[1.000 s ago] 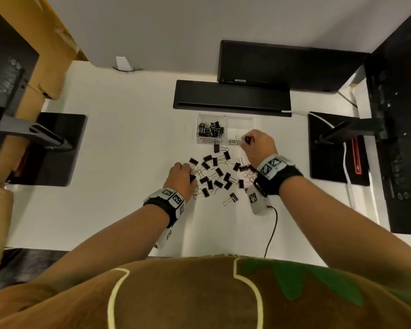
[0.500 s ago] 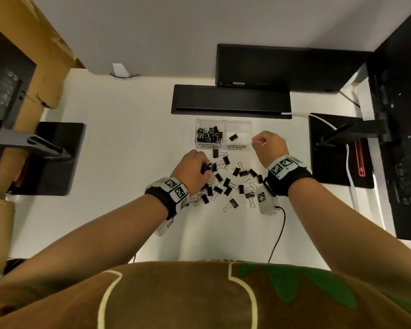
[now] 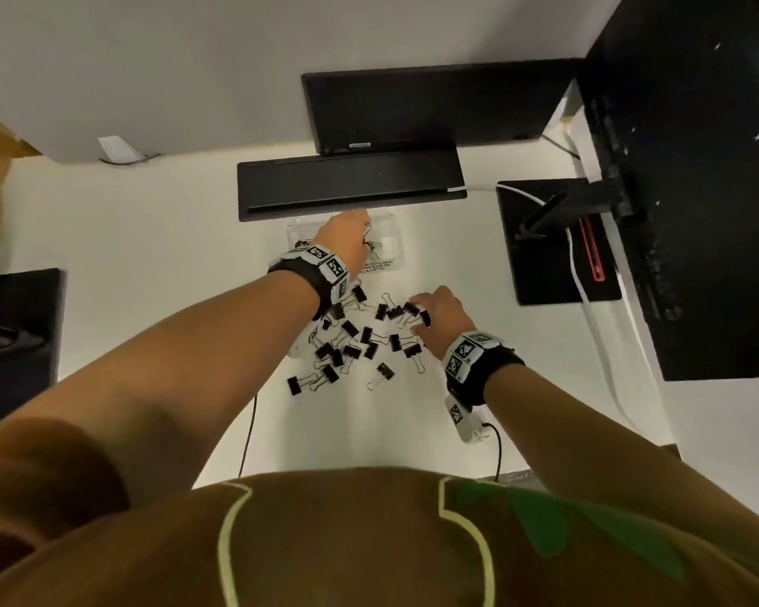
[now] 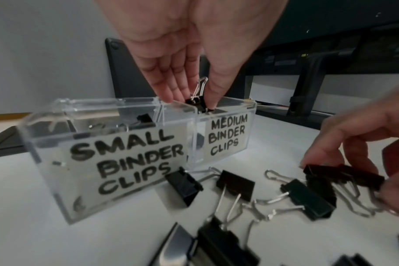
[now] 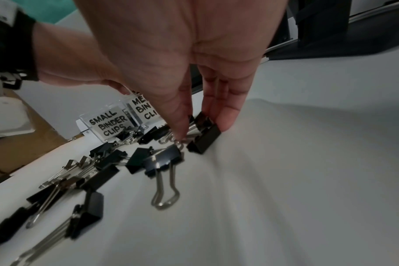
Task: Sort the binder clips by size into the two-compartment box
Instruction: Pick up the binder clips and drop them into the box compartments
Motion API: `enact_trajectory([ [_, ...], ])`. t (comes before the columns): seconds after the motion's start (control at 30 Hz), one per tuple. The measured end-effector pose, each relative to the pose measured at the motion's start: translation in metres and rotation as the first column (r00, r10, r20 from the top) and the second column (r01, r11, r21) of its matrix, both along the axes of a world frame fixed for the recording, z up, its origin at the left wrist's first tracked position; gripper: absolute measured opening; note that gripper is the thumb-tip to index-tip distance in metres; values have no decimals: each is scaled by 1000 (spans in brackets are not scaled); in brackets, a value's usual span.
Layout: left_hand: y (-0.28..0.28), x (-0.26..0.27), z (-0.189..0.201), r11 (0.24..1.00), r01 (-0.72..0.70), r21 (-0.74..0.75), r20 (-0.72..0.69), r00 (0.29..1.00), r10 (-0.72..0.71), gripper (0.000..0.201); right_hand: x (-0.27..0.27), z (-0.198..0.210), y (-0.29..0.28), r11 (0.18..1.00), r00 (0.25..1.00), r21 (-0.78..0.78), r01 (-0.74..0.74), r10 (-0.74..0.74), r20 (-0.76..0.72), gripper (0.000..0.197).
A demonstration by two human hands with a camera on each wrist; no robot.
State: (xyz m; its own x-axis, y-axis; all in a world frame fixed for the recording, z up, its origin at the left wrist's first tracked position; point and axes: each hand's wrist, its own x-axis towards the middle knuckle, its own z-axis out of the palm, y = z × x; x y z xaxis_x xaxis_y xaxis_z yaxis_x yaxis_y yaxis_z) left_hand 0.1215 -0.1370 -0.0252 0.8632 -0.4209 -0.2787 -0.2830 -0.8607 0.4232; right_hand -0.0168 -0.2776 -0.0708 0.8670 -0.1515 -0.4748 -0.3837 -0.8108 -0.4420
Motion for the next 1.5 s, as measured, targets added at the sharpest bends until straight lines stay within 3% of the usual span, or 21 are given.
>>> enact_trajectory([
  [0.27, 8, -42, -11, 983, 184, -19, 204, 963, -176, 36, 0, -3, -4, 999, 998, 10, 38, -39, 41, 41],
  [0.43, 12, -77, -45, 920, 389, 38, 28, 920, -390, 47, 10, -2, 2, 998, 998, -16, -60, 60, 11, 49],
  [0.6, 9, -81, -59, 895, 425, 135, -87, 905, -416, 63, 11, -4, 6, 990, 993, -72, -120, 121, 10, 37],
  [0.87, 14, -82, -61, 915, 377, 141, -56, 926, -373, 35, 2, -3, 0, 997, 995, 35, -74, 71, 71, 17],
  [0.93, 16, -83, -60, 928, 346, 141, -58, 938, -341, 32, 4, 2, -3, 996, 997, 87, -4, -3, 78, 14],
  [1.03, 20, -87, -55, 933, 327, 147, -79, 945, -319, 33, 18, 16, -6, 975, 976, 171, 139, -164, 140, 14],
  [1.17, 22, -89, -50, 925, 340, 171, -100, 940, -327, 41, 51, 36, -2, 941, 947, 282, 186, -248, 203, 13],
  [1.33, 23, -88, -48, 909, 365, 202, -110, 931, -349, 34, 85, 45, 9, 922, 940, 345, 175, -260, 220, 22],
  [1.5, 27, -83, -46, 934, 321, 157, -129, 944, -303, 31, 85, 37, 4, 934, 942, 322, 157, -239, 234, 25],
])
